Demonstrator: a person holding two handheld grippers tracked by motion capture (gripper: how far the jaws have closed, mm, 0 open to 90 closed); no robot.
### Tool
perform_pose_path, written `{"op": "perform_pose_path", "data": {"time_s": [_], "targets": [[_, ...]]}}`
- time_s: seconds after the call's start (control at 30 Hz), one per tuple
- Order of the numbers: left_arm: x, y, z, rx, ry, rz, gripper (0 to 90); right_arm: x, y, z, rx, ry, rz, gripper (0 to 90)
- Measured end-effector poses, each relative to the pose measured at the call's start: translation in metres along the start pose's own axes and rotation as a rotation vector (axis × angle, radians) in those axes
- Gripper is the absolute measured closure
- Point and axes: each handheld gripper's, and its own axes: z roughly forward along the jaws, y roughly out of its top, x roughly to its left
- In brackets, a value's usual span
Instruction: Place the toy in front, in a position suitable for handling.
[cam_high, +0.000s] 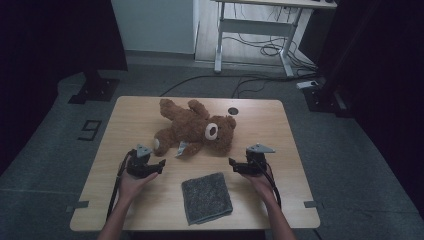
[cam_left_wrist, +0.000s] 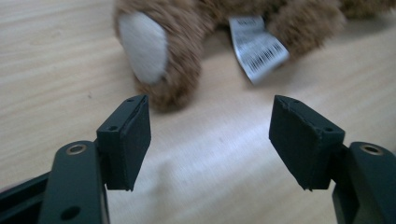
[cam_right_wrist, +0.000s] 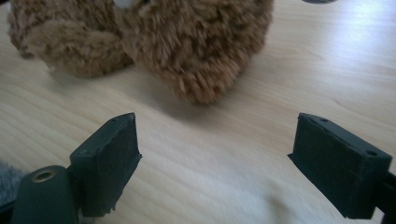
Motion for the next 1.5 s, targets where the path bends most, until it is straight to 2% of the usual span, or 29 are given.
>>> {"op": "perform_pose_path", "data": {"time_s": [0.17,0.27,0.37,0.47,0.7,0.8,0.97,1.17,1.23,1.3,1.33,1.4,1.5], "targets": [[0.012,0.007,0.014,-0.003,0.014,-0.028,30.4,0.003,0.008,0.015,0.002,0.014,-0.011,14.7],[0.015,0.012,0.018,0.003,0.009,-0.021,29.9,0.004,0.011,0.022,0.007,0.024,-0.007,14.7],[0.018,0.017,0.023,0.001,0.001,-0.023,29.8,0.006,0.014,0.028,0.010,0.019,-0.026,14.7],[0.021,0.019,0.028,0.004,-0.014,-0.030,29.8,0.006,0.018,0.031,-0.001,0.027,-0.019,15.0],[0.025,0.021,0.036,-0.001,-0.019,-0.023,29.8,0.008,0.025,0.044,0.026,0.033,-0.035,14.1],[0.027,0.024,0.040,-0.007,-0.026,-0.028,29.8,0.008,0.027,0.050,0.032,0.041,-0.025,13.6],[0.026,0.029,0.053,0.018,-0.017,-0.006,29.6,0.009,0.032,0.063,0.030,0.046,-0.015,13.6],[0.029,0.032,0.069,0.049,-0.011,-0.004,30.1,0.007,0.037,0.079,0.065,0.040,-0.007,14.0],[0.029,0.033,0.071,0.045,-0.005,-0.005,31.8,0.004,0.038,0.083,0.068,0.054,-0.001,15.7],[0.030,0.034,0.072,0.039,0.006,-0.011,40.9,0.001,0.039,0.088,0.069,0.066,0.005,18.9],[0.032,0.034,0.073,0.038,0.000,-0.026,44.8,0.001,0.039,0.088,0.067,0.068,0.009,20.6],[0.034,0.034,0.073,0.034,-0.021,-0.049,51.9,-0.003,0.040,0.090,0.055,0.085,0.012,30.3],[0.033,0.034,0.071,0.032,-0.034,-0.045,60.2,-0.006,0.042,0.090,0.049,0.088,0.019,47.5]]}}
